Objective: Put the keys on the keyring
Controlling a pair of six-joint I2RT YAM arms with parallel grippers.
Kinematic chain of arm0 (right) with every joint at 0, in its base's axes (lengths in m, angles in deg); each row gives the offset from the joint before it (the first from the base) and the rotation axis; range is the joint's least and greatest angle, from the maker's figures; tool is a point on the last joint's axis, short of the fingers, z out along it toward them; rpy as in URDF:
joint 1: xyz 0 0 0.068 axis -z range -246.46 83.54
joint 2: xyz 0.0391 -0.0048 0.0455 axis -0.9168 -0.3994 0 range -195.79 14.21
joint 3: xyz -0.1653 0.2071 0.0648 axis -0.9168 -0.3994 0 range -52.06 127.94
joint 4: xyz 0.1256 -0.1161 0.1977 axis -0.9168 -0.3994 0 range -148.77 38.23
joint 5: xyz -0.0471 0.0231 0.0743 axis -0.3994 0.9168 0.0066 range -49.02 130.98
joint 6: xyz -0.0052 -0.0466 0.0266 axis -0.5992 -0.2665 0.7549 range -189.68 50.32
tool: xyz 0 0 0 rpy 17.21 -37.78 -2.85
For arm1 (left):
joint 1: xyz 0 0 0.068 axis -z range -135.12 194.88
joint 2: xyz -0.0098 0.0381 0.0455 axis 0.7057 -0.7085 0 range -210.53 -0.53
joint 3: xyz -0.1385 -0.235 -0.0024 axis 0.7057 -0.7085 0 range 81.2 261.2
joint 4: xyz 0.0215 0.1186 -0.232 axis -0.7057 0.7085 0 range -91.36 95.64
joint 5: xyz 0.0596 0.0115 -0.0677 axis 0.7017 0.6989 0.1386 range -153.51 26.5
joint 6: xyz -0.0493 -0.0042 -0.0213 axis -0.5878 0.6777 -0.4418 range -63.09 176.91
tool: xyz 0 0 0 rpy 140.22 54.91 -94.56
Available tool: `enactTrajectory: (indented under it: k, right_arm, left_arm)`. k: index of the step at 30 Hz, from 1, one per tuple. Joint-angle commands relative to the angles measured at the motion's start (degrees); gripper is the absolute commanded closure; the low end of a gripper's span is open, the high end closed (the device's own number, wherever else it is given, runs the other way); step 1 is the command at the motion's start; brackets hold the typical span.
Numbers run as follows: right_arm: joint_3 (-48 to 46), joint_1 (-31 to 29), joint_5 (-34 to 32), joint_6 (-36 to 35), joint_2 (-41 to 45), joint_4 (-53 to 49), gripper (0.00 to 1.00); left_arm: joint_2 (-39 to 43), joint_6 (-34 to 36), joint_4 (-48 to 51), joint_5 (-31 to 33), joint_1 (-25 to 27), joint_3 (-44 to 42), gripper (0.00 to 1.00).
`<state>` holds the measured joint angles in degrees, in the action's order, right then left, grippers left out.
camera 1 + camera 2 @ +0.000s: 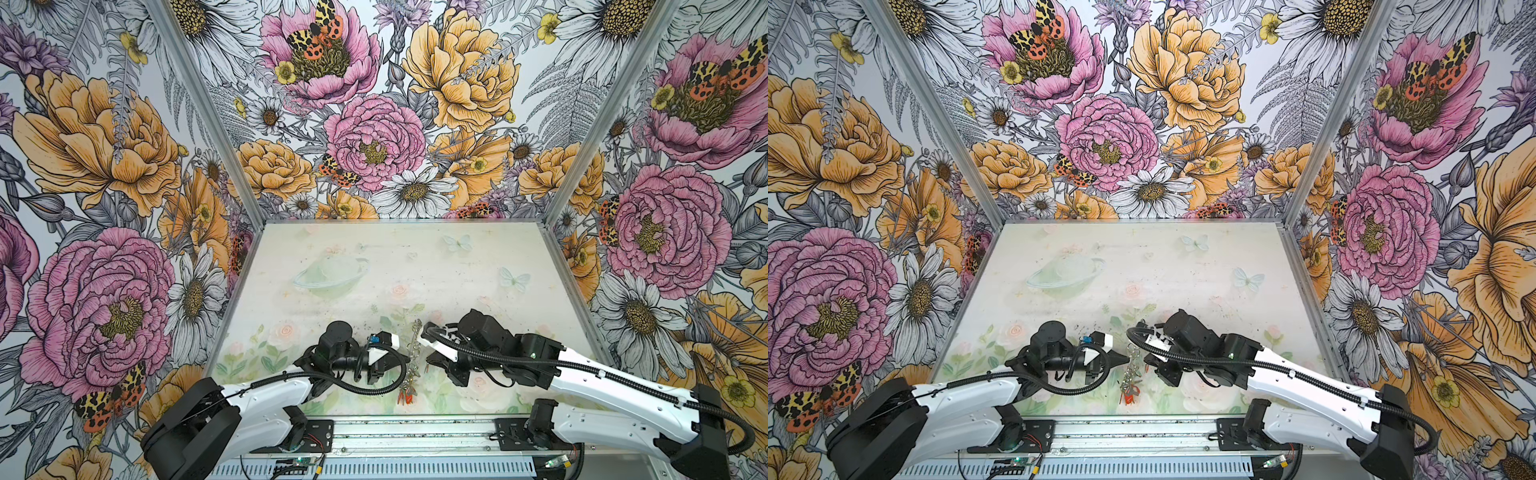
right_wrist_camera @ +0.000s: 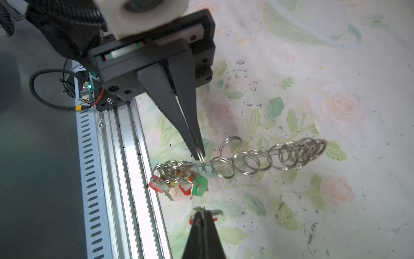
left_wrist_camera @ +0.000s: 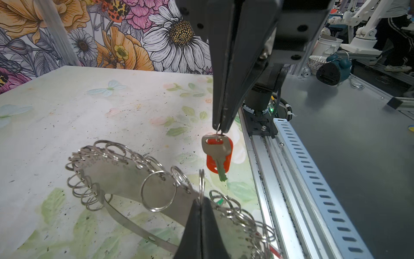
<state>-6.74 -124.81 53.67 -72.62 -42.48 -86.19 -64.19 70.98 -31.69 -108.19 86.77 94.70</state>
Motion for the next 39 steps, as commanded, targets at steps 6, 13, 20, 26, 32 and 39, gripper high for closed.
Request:
enactTrajectory:
  k: [6,13,20,26,32,39]
  right_arm:
    - [2.42,-0.31,1.81,-9.35,-1.49,0.40,1.00]
    - [4.14,0.04,3.23,-13.64,-4.18,0.63,1.00]
    - [3.53,0.60,4.86,-15.33,-4.10,2.96,1.00]
    - [2.02,0.60,6.15,-14.97,-2.18,5.12,1.00]
    - [1.61,0.50,6.75,-14.73,-1.76,5.49,1.00]
    - [0.74,0.36,5.80,-14.77,-0.75,5.32,1.00]
  left_arm:
    - [-0.50,0.92,-4.23,-5.10,0.33,0.40,1.00]
    - [0.13,0.26,-4.35,-7.73,0.21,0.39,1.00]
    - [-0.07,0.01,-4.40,-8.59,0.12,0.48,1.00]
    - [-0.06,-0.17,-4.66,-8.65,0.15,0.48,1.00]
    - [-0.33,-1.63,-5.85,-10.19,-0.14,0.41,1.00]
    - [-1.28,-3.95,-8.65,-13.00,-0.75,0.23,1.00]
